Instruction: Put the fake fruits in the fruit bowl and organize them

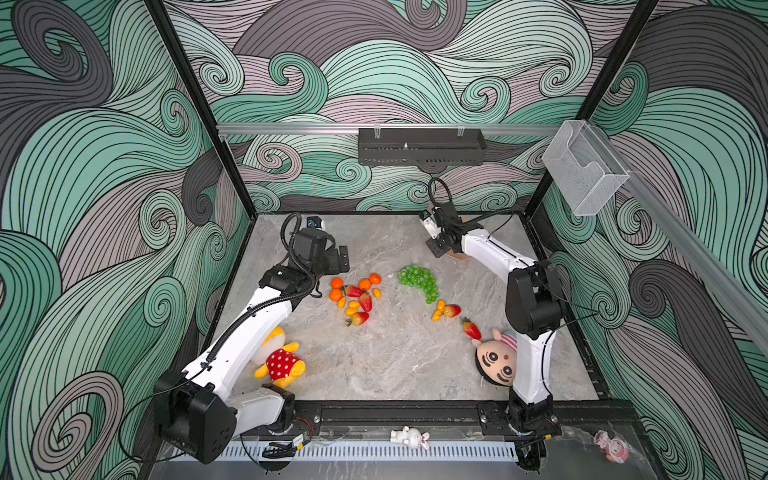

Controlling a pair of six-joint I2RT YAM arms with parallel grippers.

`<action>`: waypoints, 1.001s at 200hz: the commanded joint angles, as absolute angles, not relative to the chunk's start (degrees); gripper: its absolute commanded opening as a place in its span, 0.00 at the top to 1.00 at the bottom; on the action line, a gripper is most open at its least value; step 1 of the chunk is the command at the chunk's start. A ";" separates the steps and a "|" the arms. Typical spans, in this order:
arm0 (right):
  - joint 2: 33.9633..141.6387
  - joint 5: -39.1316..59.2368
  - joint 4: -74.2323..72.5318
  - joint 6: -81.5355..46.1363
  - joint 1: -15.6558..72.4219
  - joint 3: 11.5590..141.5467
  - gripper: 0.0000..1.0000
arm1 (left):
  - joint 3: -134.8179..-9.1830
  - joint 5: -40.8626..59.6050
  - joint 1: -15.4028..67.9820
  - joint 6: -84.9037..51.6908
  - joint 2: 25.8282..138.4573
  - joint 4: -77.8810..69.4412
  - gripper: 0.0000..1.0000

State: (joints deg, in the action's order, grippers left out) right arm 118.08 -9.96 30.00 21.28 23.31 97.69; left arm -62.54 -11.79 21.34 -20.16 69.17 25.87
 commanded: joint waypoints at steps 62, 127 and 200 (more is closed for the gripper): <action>126.34 -9.78 40.99 33.82 35.86 108.09 1.00 | -56.77 -11.26 19.56 -23.91 58.08 33.48 0.01; 124.39 -11.58 45.36 34.28 39.38 105.65 1.00 | -54.25 -8.74 19.31 -22.14 56.75 33.18 0.01; 115.57 -11.97 49.20 31.16 40.76 94.60 1.00 | -53.53 -3.08 19.22 -19.95 57.60 31.22 0.01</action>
